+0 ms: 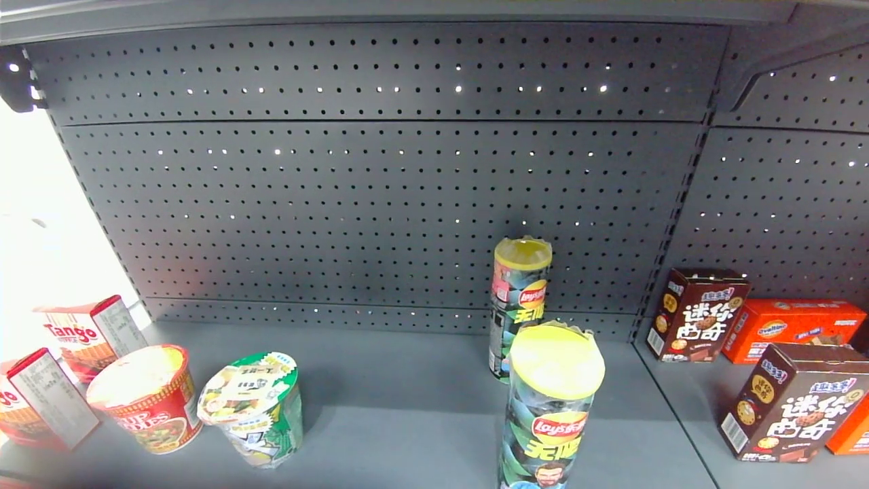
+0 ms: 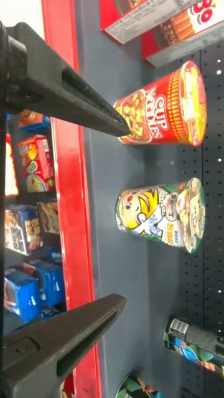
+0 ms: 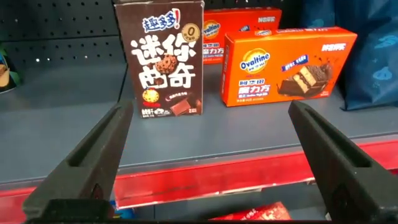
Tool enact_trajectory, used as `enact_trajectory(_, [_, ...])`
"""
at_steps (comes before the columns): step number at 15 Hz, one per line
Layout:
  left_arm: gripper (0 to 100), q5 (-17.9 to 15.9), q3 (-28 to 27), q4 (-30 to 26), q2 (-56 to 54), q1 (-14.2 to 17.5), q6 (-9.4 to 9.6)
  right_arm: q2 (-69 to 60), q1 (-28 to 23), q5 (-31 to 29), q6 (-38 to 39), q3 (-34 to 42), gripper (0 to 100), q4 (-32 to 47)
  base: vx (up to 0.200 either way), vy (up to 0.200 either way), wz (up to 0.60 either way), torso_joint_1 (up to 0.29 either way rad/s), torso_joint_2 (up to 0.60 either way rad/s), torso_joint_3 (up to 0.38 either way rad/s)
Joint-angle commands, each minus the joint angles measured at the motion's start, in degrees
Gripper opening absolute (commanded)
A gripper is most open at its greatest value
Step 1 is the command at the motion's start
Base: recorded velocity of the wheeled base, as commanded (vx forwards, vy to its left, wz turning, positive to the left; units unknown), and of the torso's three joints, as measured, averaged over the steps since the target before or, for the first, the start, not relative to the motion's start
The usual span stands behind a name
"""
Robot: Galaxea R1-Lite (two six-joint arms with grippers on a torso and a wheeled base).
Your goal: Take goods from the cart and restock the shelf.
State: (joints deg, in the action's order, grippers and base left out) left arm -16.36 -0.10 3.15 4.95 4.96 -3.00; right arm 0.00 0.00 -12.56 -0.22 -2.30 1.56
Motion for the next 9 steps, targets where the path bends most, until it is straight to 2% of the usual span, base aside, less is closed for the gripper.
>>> enact_trajectory(1, [100, 0.0, 0.0, 0.0, 0.2, 0.0, 0.01, 0.1, 0.0, 0.1, 0.0, 0.0, 100, 0.0, 0.000, 0.000, 0.00, 0.000, 0.00, 0.000])
enact_trajectory(3, [100, -0.1, 0.0, 0.0, 0.2, 0.0, -0.08, 0.1, 0.0, 0.1, 0.0, 0.0, 100, 0.0, 0.000, 0.000, 0.00, 0.000, 0.00, 0.000])
enact_trajectory(5, [100, 0.0, 0.0, 0.0, 0.2, 0.0, -0.17, 0.1, 0.0, 0.2, 0.0, 0.0, 100, 0.0, 0.000, 0.000, -0.60, 0.002, 0.00, 0.005])
enact_trajectory(9, [100, 0.2, 0.0, 0.0, 0.2, 0.0, -0.52, 0.1, 0.0, 0.2, -0.1, 0.0, 100, 0.0, 0.000, 0.000, 0.00, 0.000, 0.00, 0.000])
